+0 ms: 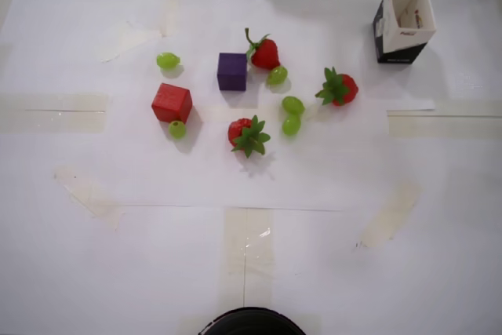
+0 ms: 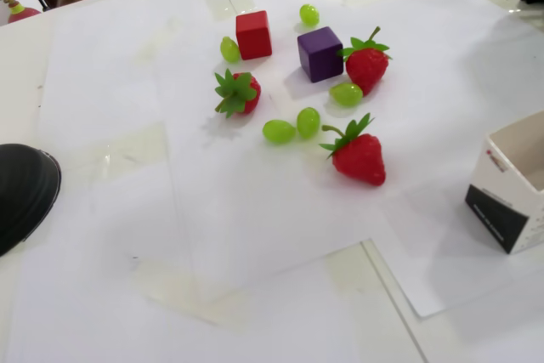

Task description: Put the purple cube on top of the red cube

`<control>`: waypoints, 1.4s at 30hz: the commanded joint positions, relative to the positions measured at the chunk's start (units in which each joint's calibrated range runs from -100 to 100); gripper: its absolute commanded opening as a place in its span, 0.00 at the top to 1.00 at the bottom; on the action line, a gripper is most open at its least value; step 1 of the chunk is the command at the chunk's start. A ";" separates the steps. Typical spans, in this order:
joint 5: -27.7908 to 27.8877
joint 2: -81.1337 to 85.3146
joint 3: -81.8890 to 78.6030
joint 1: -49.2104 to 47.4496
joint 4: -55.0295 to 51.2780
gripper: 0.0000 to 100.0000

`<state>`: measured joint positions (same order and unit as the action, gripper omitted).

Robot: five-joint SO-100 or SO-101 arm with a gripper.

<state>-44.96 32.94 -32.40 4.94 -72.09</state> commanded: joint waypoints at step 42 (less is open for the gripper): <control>0.98 -44.46 35.67 -0.31 -6.75 0.99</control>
<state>-43.88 -12.04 -1.45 4.57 -80.08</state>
